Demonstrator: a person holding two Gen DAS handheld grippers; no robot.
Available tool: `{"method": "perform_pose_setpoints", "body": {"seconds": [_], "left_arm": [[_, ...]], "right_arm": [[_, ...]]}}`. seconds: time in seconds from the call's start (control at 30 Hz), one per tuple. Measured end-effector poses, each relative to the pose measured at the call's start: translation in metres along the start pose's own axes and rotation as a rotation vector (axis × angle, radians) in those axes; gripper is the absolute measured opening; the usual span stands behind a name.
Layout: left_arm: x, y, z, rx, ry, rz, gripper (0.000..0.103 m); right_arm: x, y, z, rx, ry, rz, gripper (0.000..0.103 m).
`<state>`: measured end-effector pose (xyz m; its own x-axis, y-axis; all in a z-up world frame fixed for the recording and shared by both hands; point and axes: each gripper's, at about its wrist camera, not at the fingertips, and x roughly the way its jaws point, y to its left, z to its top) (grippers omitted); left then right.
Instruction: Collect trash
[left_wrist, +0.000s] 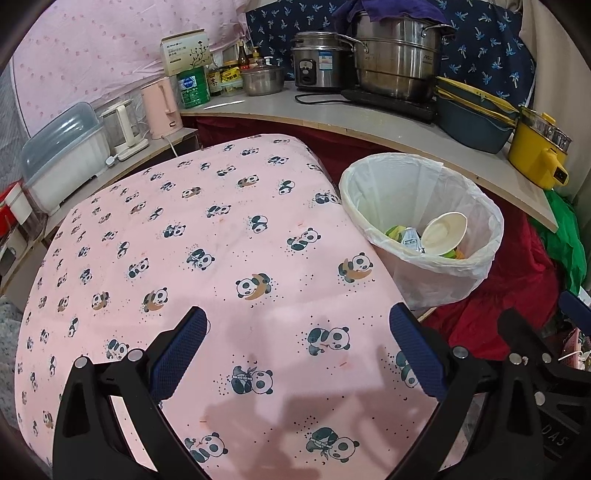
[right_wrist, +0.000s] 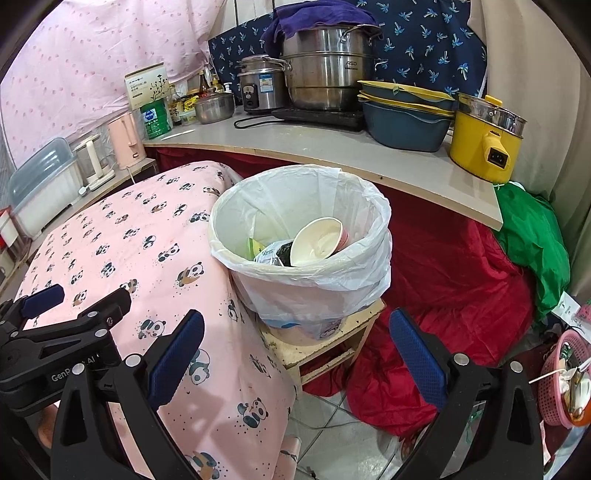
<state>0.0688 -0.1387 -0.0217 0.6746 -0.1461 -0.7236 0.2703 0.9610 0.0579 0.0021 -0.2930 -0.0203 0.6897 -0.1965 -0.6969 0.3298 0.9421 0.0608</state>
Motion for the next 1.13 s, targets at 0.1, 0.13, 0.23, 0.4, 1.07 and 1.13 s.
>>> {"method": "perform_pose_setpoints", "body": {"seconds": [0.1, 0.13, 0.23, 0.4, 1.07, 1.13], "left_arm": [[0.001, 0.000, 0.000, -0.002, 0.004, 0.000, 0.095], [0.001, 0.000, 0.000, -0.002, 0.005, -0.001, 0.095], [0.002, 0.000, 0.000, -0.001, 0.007, 0.002, 0.095], [0.002, 0.000, -0.001, 0.000, 0.008, 0.002, 0.095], [0.007, -0.003, -0.002, 0.014, 0.001, -0.006, 0.095], [0.010, -0.004, -0.002, 0.019, 0.003, -0.007, 0.095]], "right_arm": [[0.002, 0.000, -0.001, 0.001, 0.003, 0.000, 0.097], [0.003, -0.001, 0.000, 0.001, 0.004, 0.001, 0.097], [0.003, -0.001, -0.001, 0.002, 0.005, 0.001, 0.097], [0.004, -0.001, -0.001, 0.001, 0.005, 0.001, 0.097], [0.011, -0.002, -0.003, 0.009, 0.010, -0.002, 0.097], [0.014, -0.003, -0.002, 0.011, 0.011, -0.004, 0.097]]}}
